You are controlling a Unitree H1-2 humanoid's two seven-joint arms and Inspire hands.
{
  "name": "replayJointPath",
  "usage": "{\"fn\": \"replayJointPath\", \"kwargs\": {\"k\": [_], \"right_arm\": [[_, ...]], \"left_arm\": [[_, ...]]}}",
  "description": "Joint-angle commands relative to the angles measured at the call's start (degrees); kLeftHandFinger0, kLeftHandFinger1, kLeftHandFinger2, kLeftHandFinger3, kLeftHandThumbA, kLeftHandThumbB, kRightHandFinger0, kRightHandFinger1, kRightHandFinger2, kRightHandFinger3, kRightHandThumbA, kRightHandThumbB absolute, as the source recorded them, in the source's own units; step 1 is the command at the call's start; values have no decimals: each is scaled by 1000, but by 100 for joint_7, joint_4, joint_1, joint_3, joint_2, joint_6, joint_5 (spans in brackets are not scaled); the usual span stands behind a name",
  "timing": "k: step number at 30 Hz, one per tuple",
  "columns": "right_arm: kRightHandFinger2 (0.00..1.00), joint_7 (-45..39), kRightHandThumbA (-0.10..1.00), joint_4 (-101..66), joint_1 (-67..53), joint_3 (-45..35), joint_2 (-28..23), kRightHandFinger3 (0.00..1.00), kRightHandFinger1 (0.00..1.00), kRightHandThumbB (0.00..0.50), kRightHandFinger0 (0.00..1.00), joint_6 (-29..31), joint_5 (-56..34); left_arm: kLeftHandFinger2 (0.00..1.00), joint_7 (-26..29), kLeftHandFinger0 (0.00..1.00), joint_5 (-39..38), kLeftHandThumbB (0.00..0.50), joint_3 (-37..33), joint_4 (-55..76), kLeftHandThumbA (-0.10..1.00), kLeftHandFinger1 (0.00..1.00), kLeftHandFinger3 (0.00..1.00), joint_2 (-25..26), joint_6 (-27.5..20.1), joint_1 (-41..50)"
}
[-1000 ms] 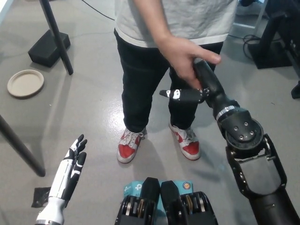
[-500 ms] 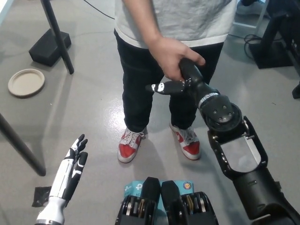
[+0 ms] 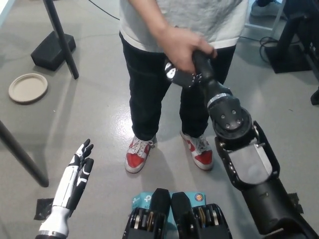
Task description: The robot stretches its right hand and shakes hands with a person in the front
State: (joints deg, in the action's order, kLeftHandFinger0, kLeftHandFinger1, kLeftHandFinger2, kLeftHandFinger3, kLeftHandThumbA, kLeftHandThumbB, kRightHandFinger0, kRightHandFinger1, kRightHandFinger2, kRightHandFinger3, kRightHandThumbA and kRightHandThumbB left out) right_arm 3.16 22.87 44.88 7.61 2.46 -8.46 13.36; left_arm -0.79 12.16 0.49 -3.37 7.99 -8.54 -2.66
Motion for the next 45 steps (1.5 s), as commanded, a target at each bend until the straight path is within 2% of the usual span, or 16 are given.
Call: {"fn": "replayJointPath", "kwargs": {"k": [1,9,12,15,17,19,24,28,31,34,39,43,45], "right_arm": [[1000,94,224,-1312,-311,20,22,1000,1000,190,1000,-30,142],[1000,-494,267,-4652,-1063,409,14,1000,1000,172,1000,-723,271],[1000,-606,227,-5690,-1115,499,132,1000,1000,204,1000,-962,214],[1000,-609,152,-5812,-1043,522,154,1000,1000,216,1000,-986,310],[1000,-596,143,-5568,-1019,496,107,1000,1000,216,1000,-951,301],[1000,-600,166,-4892,-1000,500,-48,1000,1000,193,1000,-925,413],[1000,-302,204,-2751,-663,362,-27,1000,1000,188,1000,-768,423],[1000,-33,221,-661,-41,293,-10,1000,1000,206,1000,-328,383],[1000,147,231,745,509,222,7,1000,1000,198,1000,-231,336],[1000,156,304,1785,927,195,-24,1000,1000,215,1000,-18,236],[1000,186,355,2603,1222,240,-71,1000,1000,249,1000,172,246],[1000,183,363,2039,991,210,-58,1000,1000,256,1000,235,232],[1000,118,392,1233,709,264,-55,1000,1000,254,1000,40,316]], "left_arm": [[1000,48,1000,-53,37,12,205,1000,1000,1000,22,-36,-64],[1000,44,1000,-54,23,26,192,1000,1000,1000,40,-53,-59],[1000,42,1000,-49,25,31,185,1000,1000,1000,43,-26,-75],[1000,51,1000,-56,16,34,166,1000,1000,1000,39,-66,-73],[1000,40,1000,-59,15,29,174,1000,1000,1000,41,-57,-72],[1000,17,1000,-83,21,21,195,1000,1000,1000,41,-53,-61],[1000,3,1000,-91,23,11,221,1000,1000,1000,40,-22,-114],[1000,16,1000,-62,3,18,280,1000,1000,1000,44,1,-139],[1000,18,1000,8,5,-4,289,1000,1000,1000,60,30,-173],[1000,30,1000,29,5,-14,254,1000,1000,1000,64,-18,-202],[1000,-3,1000,4,5,-31,265,1000,1000,1000,66,-25,-213],[1000,-27,1000,-4,5,-13,309,1000,1000,1000,99,70,-258],[1000,-45,1000,-54,13,-7,305,1000,1000,1000,94,84,-261]]}}
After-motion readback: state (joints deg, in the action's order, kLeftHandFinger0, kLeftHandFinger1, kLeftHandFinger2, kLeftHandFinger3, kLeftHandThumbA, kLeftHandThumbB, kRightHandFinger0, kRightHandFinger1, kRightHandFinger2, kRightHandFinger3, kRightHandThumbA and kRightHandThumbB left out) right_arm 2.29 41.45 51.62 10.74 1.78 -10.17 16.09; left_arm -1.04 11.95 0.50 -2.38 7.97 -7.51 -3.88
